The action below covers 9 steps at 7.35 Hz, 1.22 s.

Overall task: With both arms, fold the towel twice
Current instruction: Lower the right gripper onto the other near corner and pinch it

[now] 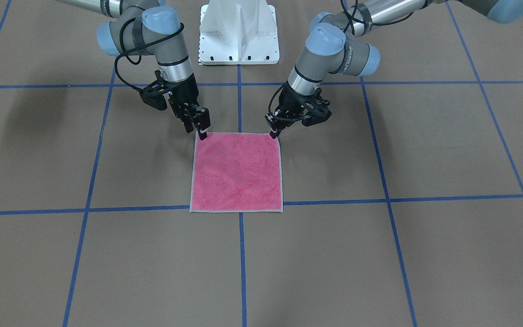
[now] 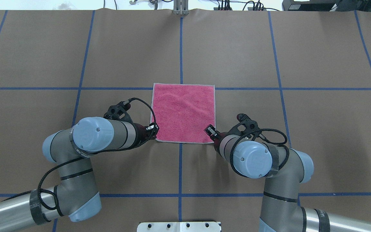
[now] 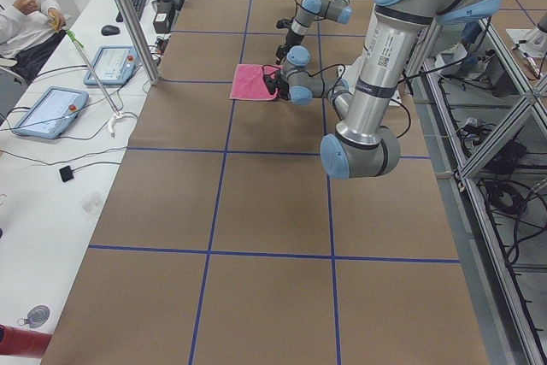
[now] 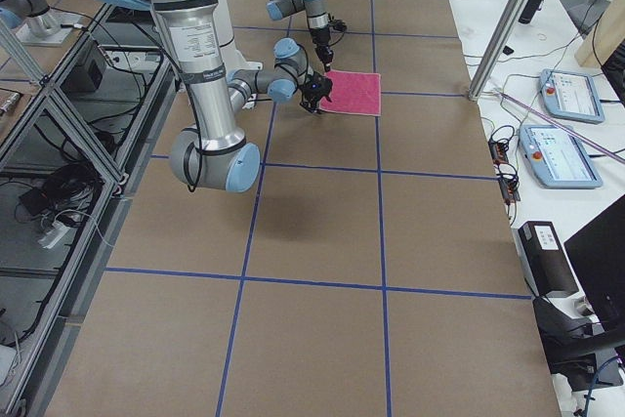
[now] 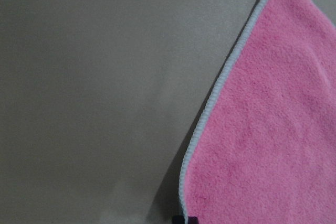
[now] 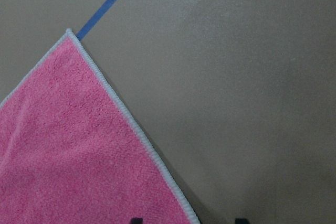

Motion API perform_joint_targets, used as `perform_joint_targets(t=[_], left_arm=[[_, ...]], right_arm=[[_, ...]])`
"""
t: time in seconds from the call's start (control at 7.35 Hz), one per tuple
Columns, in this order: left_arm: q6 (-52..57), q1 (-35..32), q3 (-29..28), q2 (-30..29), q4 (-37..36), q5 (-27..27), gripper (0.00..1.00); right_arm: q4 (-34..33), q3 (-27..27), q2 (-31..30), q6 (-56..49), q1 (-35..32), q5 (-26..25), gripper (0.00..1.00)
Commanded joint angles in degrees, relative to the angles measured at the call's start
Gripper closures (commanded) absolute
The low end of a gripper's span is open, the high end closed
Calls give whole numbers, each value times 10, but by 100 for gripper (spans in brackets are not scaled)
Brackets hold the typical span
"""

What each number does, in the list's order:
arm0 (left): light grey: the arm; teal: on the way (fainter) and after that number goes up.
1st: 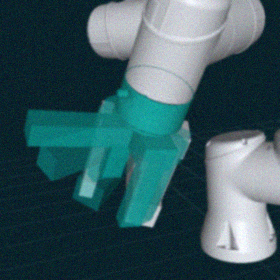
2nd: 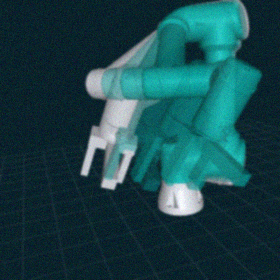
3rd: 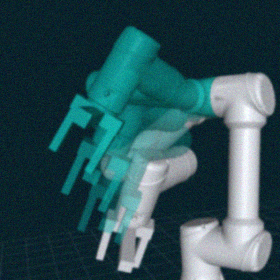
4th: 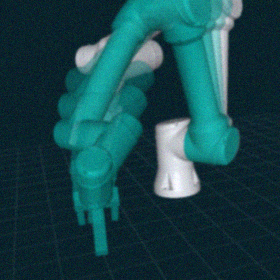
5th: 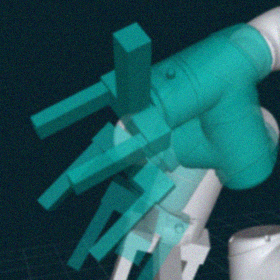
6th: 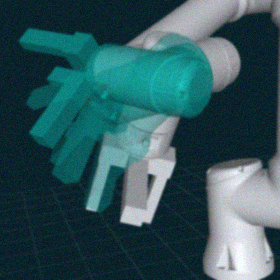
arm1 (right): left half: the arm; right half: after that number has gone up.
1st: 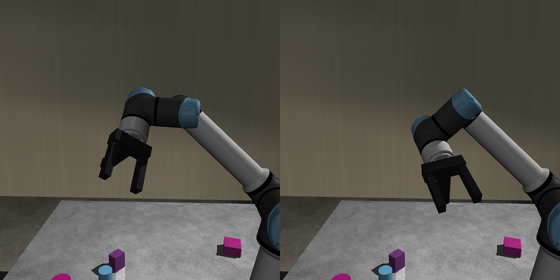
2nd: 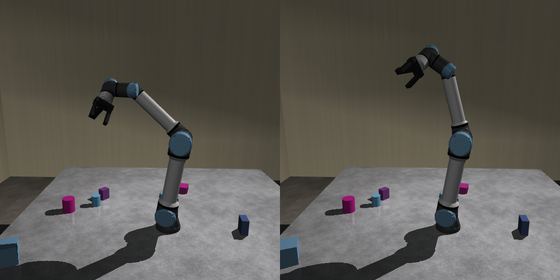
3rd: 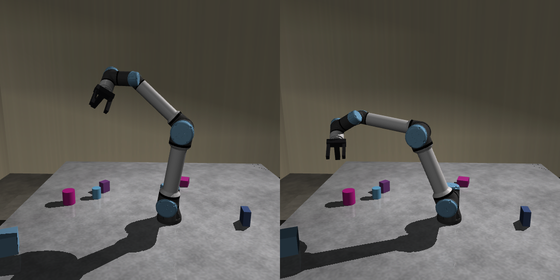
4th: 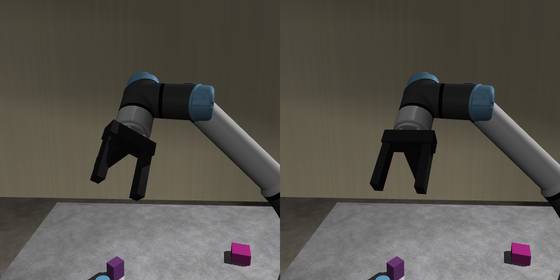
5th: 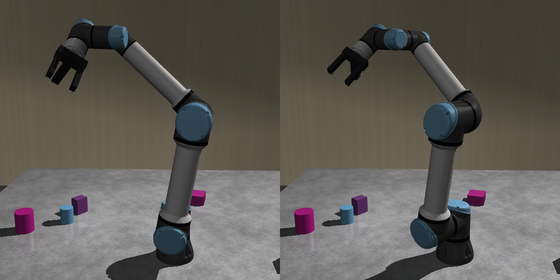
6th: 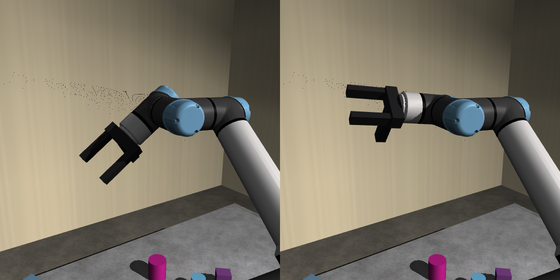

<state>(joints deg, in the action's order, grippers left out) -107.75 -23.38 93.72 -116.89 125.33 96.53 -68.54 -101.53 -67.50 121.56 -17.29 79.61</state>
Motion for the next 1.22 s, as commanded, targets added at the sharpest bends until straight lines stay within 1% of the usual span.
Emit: perform_joint_targets(t=[0.0, 0.14, 0.27, 0.41, 0.82, 0.95, 1.09], left_arm=[[0, 0, 1, 0, 0, 0, 100], [0, 0, 1, 0, 0, 1, 100], [0, 0, 1, 0, 0, 1, 100], [0, 0, 1, 0, 0, 1, 100], [0, 0, 2, 0, 0, 1, 100], [0, 0, 2, 0, 0, 1, 100], [0, 0, 3, 0, 0, 1, 100]], right_arm=[[0, -1, 0, 5, 3, 0, 35], [0, -1, 0, 6, 3, 0, 35], [1, -2, 0, 16, 5, -2, 40], [1, 0, 4, 18, 6, -2, 43], [0, 4, 4, 18, 9, -3, 44], [0, 4, 4, 18, 9, -3, 48], [0, 4, 4, 18, 9, -4, 66]])
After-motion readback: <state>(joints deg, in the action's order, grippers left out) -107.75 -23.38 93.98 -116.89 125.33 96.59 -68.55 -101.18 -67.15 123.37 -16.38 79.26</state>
